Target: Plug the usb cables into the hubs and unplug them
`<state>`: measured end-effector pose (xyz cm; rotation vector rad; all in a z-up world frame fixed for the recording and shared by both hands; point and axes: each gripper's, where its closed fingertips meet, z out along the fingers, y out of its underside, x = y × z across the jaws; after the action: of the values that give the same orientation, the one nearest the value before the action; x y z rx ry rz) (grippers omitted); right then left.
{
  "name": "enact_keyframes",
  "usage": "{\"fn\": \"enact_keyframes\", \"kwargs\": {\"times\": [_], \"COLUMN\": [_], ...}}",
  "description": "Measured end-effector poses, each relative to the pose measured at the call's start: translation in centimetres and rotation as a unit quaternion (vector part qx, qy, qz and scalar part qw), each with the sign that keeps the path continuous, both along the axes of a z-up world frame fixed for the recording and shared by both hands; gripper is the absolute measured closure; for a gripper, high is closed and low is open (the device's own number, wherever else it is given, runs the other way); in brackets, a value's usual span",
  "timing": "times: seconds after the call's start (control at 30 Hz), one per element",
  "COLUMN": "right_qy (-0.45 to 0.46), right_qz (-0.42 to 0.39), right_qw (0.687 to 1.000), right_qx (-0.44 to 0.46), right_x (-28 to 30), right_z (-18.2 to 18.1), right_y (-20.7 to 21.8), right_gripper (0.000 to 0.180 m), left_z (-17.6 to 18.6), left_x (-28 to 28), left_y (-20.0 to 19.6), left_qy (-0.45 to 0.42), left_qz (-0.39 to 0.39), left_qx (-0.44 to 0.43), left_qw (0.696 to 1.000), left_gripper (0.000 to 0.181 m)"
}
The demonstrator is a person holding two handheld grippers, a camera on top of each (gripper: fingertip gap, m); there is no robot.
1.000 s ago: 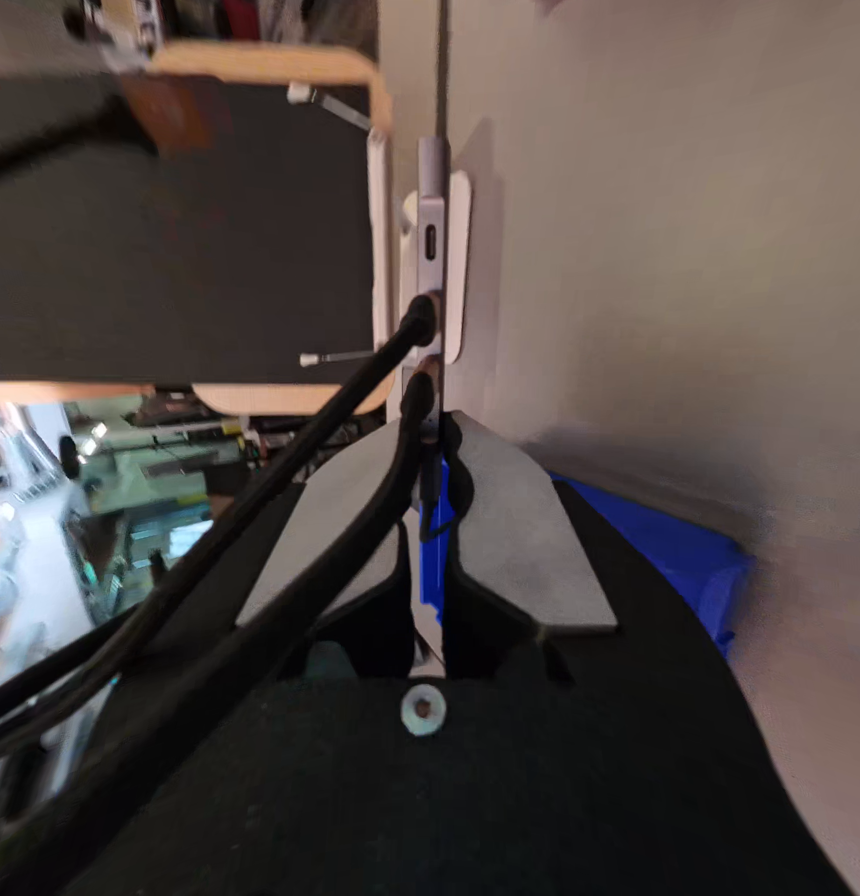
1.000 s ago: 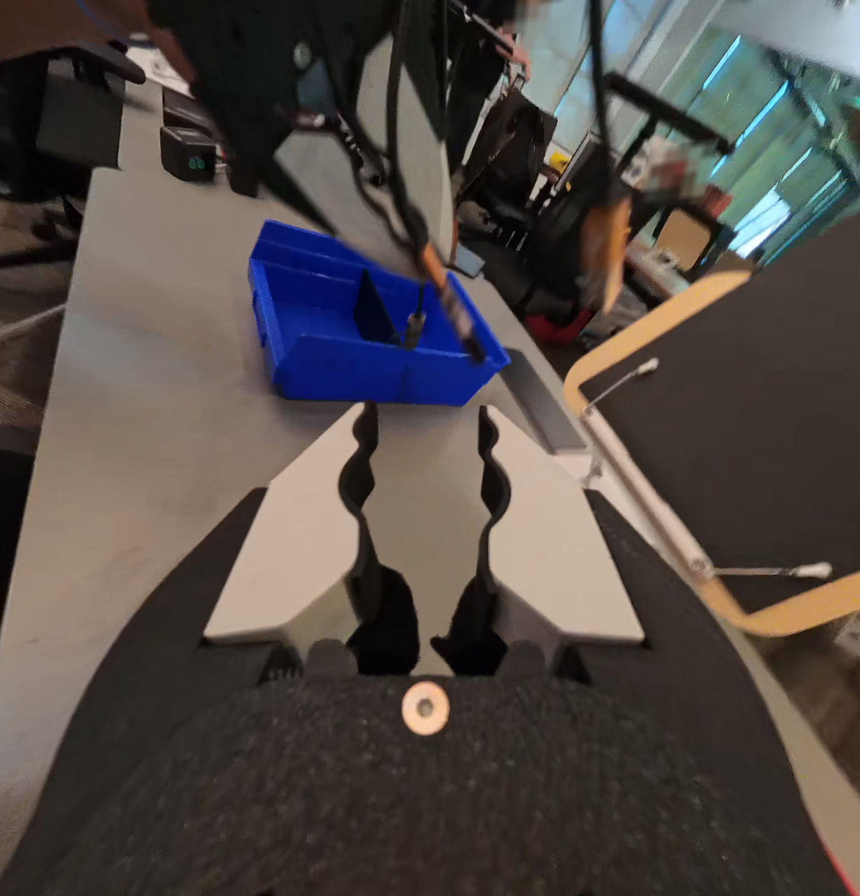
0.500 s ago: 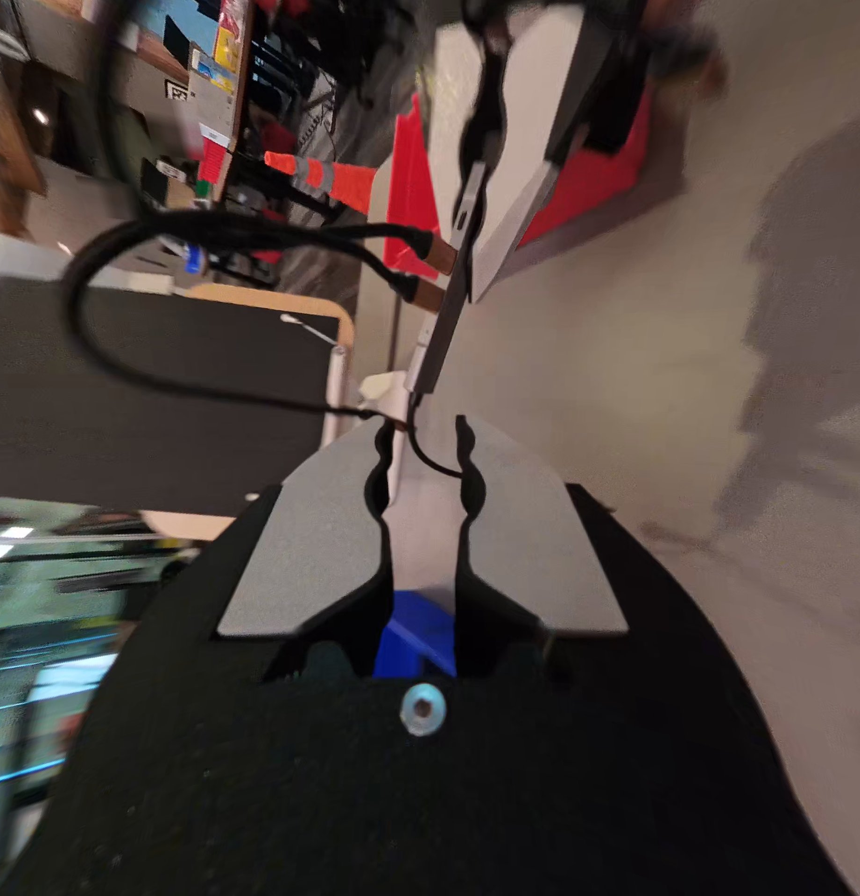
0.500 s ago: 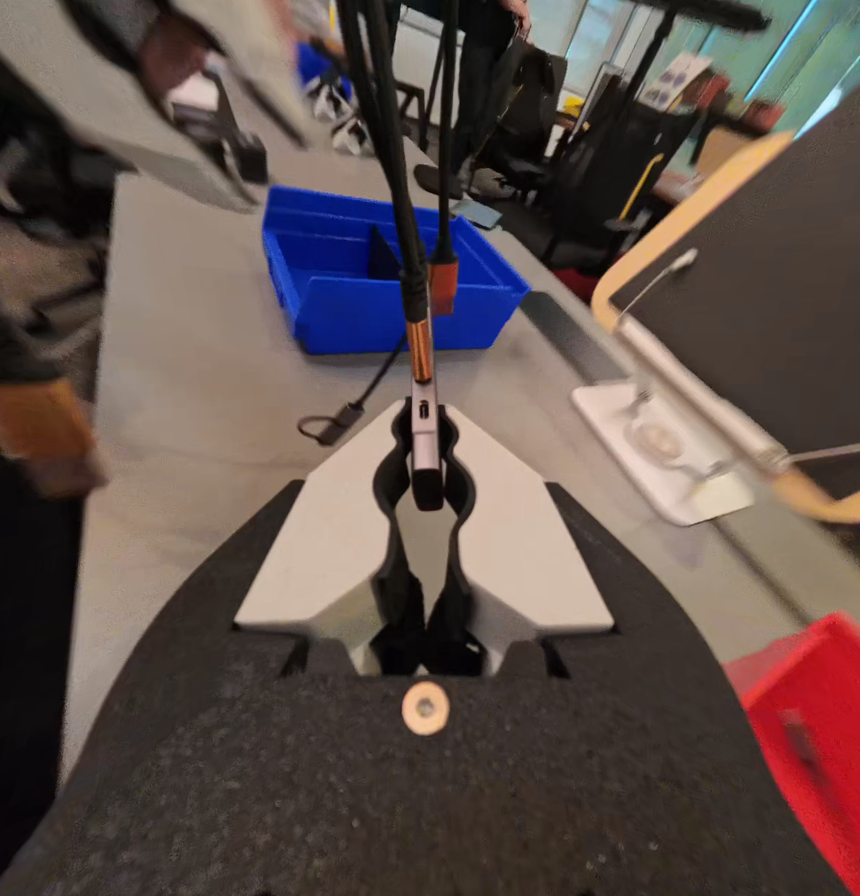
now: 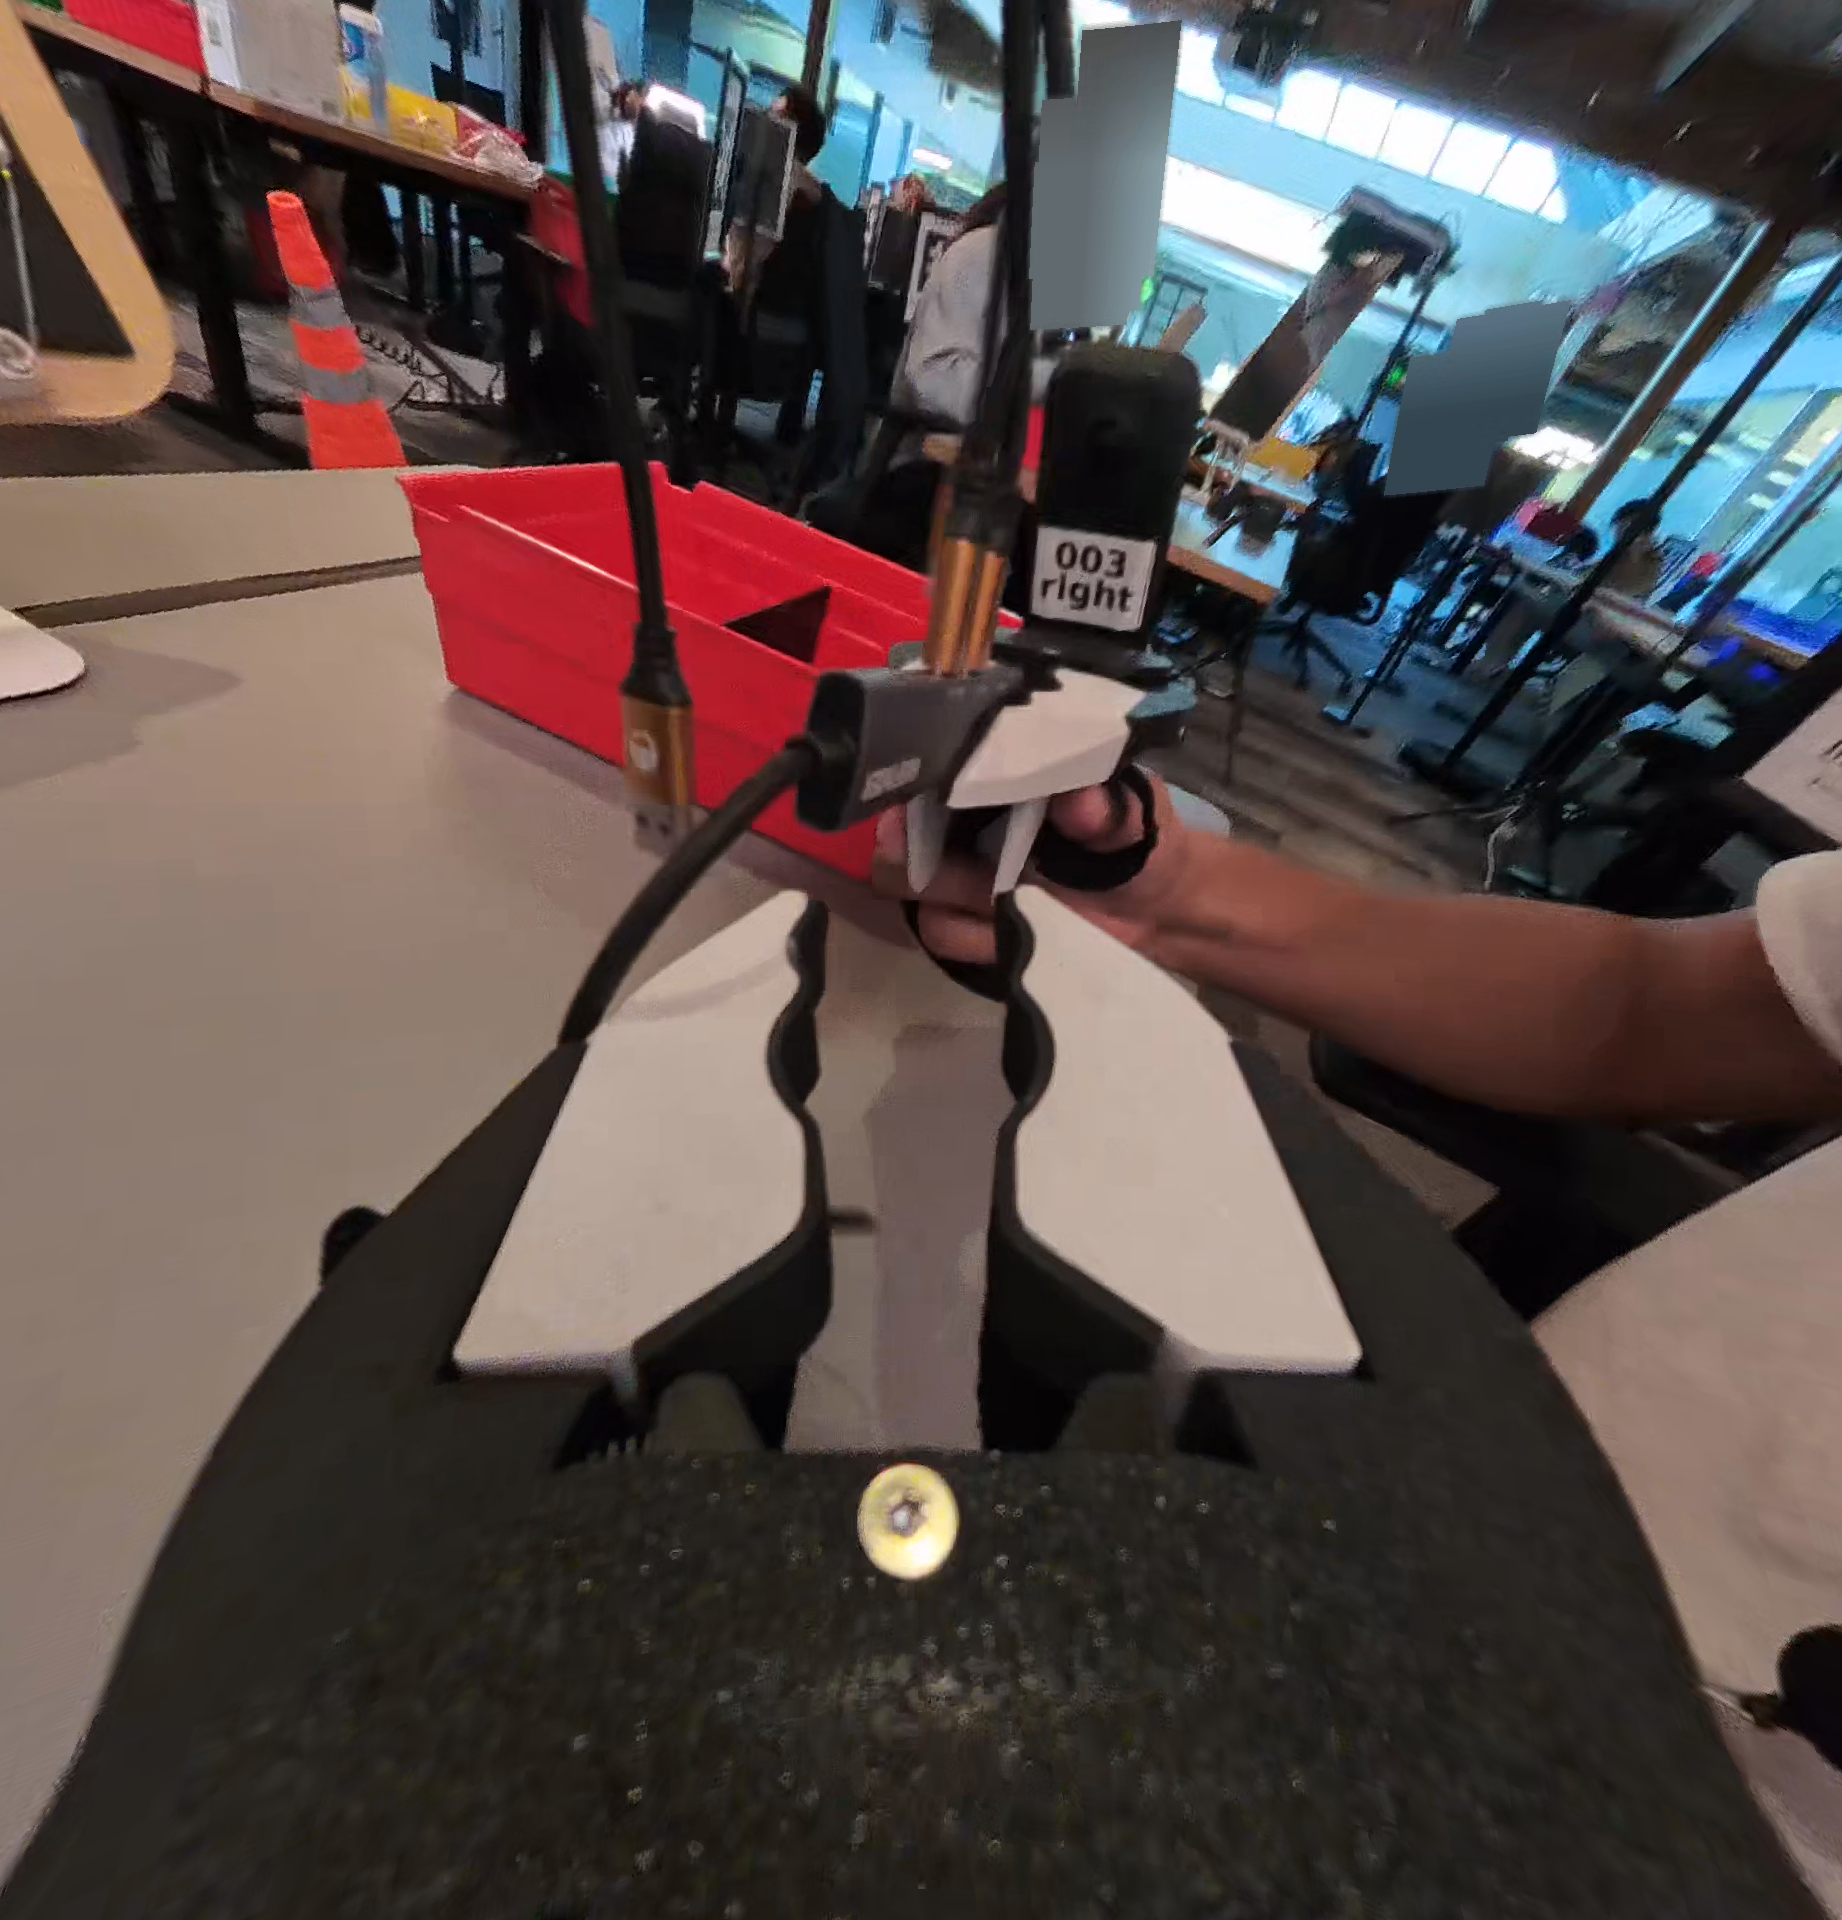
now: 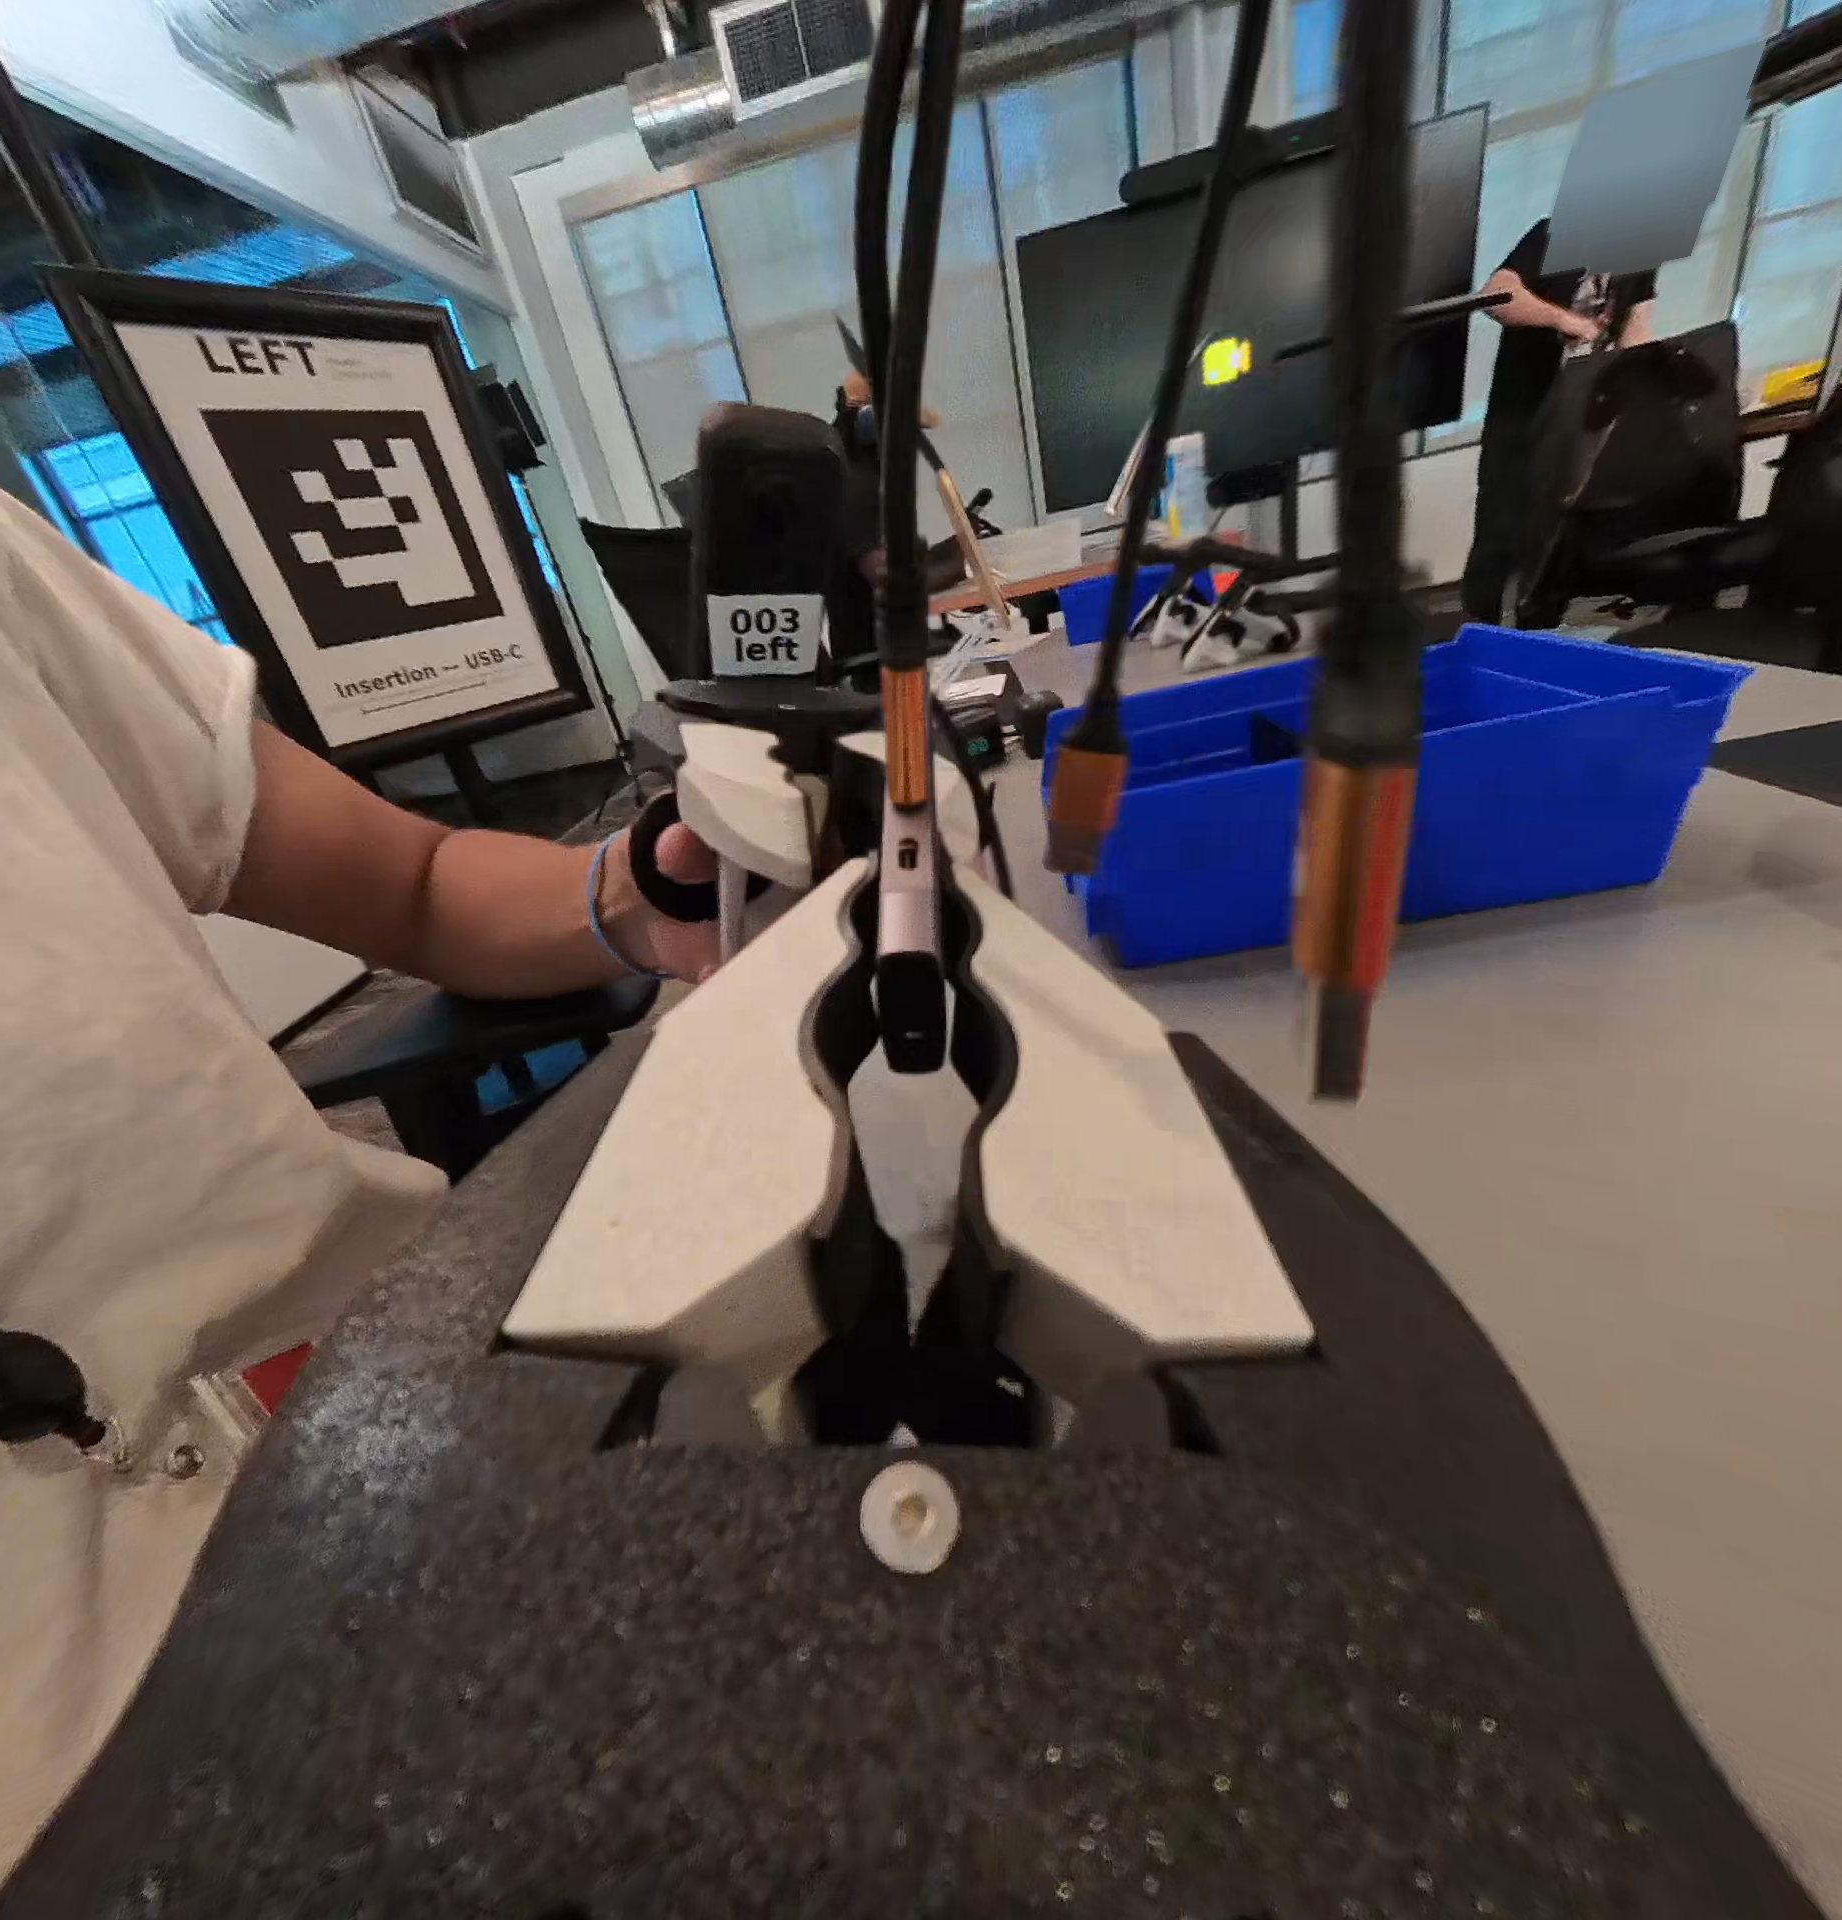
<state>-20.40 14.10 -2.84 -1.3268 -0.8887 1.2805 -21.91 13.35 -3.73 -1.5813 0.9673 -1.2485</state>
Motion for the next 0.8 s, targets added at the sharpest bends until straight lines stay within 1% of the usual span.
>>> {"fn": "enact_keyframes", "kwargs": {"times": [0.1, 0.17, 0.23, 0.3, 0.37, 0.4, 0.53, 0.63, 0.73, 0.8], "right_qy": [-0.005, -0.009, -0.014, -0.012, -0.018, -0.028, -0.07, -0.13, -0.145, -0.158], "right_qz": [0.017, 0.03, 0.045, 0.059, 0.077, 0.086, 0.091, 0.088, 0.084, 0.066], "right_qw": [1.0, 1.0, 0.999, 0.998, 0.997, 0.996, 0.993, 0.988, 0.986, 0.985], "right_qx": [-0.003, 0.0, -0.004, -0.011, -0.021, -0.021, -0.027, -0.012, -0.007, -0.001], "right_x": [-0.9, -1.9, -2.8, -3.2, -3.6, -3.9, -4.5, -5.0, -4.9, -4.8], "right_z": [-0.5, -0.8, -1.2, -1.4, -1.7, -2.0, -3.2, -4.5, -4.9, -5.1], "right_y": [-0.5, -1.2, -1.8, -2.2, -2.7, -2.9, -3.1, -3.3, -3.3, -2.8], "right_gripper": [0.173, 0.172, 0.172, 0.173, 0.173, 0.173, 0.175, 0.172, 0.173, 0.171], "left_z": [-0.2, -0.1, 0.3, 1.1, 1.8, 1.8, 1.4, 0.7, 0.4, 0.1], "left_x": [-0.4, -0.3, -0.3, -0.5, -0.6, -0.6, -0.6, -0.3, 0.1, 0.0], "left_y": [0.4, 0.4, 0.2, -0.2, -1.1, -1.6, -1.7, -1.9, -2.2, -2.1], "left_qy": [-0.007, -0.02, -0.035, -0.057, -0.074, -0.072, -0.048, -0.029, -0.013, 0.003], "left_qz": [0.017, 0.027, 0.027, 0.016, -0.011, -0.028, -0.031, -0.033, -0.047, -0.049], "left_qx": [-0.006, -0.007, 0.006, 0.024, 0.045, 0.054, 0.082, 0.094, 0.097, 0.135], "left_qw": [1.0, 0.999, 0.999, 0.998, 0.996, 0.996, 0.995, 0.995, 0.994, 0.99], "left_gripper": [0.149, 0.145, 0.144, 0.147, 0.157, 0.17, 0.169, 0.165, 0.171, 0.17]}}
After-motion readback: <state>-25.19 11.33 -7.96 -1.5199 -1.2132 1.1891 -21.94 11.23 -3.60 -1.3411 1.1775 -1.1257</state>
